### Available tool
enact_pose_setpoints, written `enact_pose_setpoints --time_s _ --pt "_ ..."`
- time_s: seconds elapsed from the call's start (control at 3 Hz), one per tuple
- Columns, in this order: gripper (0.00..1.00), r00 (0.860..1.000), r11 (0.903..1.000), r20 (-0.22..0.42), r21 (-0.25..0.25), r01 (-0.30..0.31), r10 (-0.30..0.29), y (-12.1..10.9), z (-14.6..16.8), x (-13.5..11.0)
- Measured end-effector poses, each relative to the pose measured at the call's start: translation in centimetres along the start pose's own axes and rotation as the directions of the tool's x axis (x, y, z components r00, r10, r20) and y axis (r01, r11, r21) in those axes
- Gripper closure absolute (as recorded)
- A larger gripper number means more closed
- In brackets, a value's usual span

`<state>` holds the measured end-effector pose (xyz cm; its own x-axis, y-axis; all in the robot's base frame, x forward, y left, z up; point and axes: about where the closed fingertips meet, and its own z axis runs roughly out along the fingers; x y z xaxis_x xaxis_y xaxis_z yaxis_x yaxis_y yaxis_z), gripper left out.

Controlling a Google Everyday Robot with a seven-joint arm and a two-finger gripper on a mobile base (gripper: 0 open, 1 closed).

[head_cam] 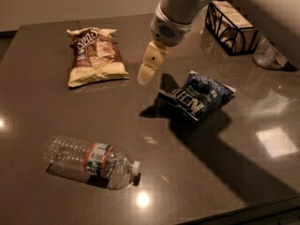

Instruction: Move brown chip bag near water bottle

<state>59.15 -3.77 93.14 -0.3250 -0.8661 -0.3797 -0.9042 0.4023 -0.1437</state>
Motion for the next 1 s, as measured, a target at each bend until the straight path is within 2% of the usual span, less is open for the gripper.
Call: enact_pose_setpoints --time_s 0.33,1.0 --pt "0.0 0.999 0.9994 0.01 -0.001 -0.035 0.035 -1.3 3.3 -4.1" --pt "0.0 0.998 0.9977 0.001 -0.005 -0.067 0.067 -3.0 8.2 -9.7"
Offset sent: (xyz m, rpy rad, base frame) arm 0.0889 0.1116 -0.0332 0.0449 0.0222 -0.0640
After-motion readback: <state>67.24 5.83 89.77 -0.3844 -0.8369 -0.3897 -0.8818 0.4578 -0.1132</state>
